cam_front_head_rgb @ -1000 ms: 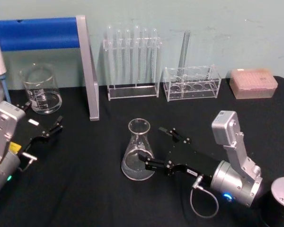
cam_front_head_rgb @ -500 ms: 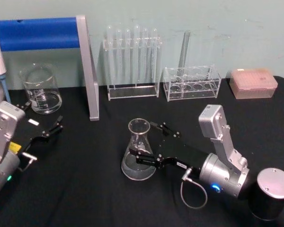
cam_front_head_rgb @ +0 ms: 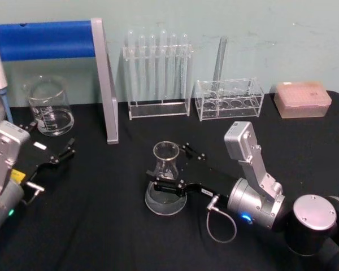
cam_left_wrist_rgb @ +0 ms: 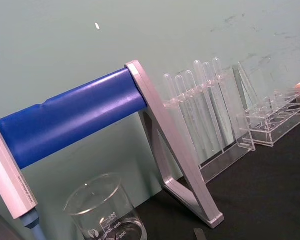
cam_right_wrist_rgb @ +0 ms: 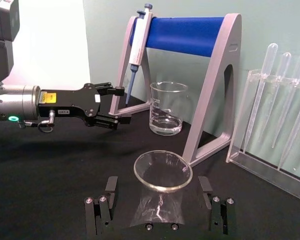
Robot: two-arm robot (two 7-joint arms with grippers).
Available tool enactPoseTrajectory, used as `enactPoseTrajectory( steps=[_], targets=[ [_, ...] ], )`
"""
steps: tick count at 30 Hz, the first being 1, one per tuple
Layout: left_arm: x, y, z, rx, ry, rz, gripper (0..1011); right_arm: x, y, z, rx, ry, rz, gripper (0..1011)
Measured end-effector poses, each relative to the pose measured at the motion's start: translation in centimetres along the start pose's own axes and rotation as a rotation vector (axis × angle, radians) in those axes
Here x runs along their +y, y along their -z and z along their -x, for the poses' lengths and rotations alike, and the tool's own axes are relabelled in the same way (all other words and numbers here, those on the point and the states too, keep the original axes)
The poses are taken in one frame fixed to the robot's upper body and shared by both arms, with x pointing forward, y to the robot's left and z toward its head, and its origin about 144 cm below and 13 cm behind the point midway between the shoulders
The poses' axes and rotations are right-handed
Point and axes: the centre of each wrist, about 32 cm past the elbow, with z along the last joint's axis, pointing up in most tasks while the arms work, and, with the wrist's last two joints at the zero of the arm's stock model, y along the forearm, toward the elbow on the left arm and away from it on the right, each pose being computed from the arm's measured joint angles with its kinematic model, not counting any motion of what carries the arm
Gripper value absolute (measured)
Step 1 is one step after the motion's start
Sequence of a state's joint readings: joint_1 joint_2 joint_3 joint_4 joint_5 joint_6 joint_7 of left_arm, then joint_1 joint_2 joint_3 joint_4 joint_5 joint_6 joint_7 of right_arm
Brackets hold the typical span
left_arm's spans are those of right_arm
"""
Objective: Grasp the erlenmeyer flask with one hand, shake it three times, then place it back.
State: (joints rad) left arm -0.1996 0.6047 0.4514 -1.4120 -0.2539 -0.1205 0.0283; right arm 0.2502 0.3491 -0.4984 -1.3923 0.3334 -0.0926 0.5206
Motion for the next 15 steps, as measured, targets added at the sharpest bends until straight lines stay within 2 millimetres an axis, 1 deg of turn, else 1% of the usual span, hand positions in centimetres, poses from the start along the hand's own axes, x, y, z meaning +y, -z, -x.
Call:
enactPoseTrajectory(
  steps=[15],
  targets=[
    [0.00, 0.00, 0.00, 0.000, 0.000, 0.000, 1001, 0.44, -0.26, -0.15, -0.008, 0.010, -0.016, 1000]
  ],
)
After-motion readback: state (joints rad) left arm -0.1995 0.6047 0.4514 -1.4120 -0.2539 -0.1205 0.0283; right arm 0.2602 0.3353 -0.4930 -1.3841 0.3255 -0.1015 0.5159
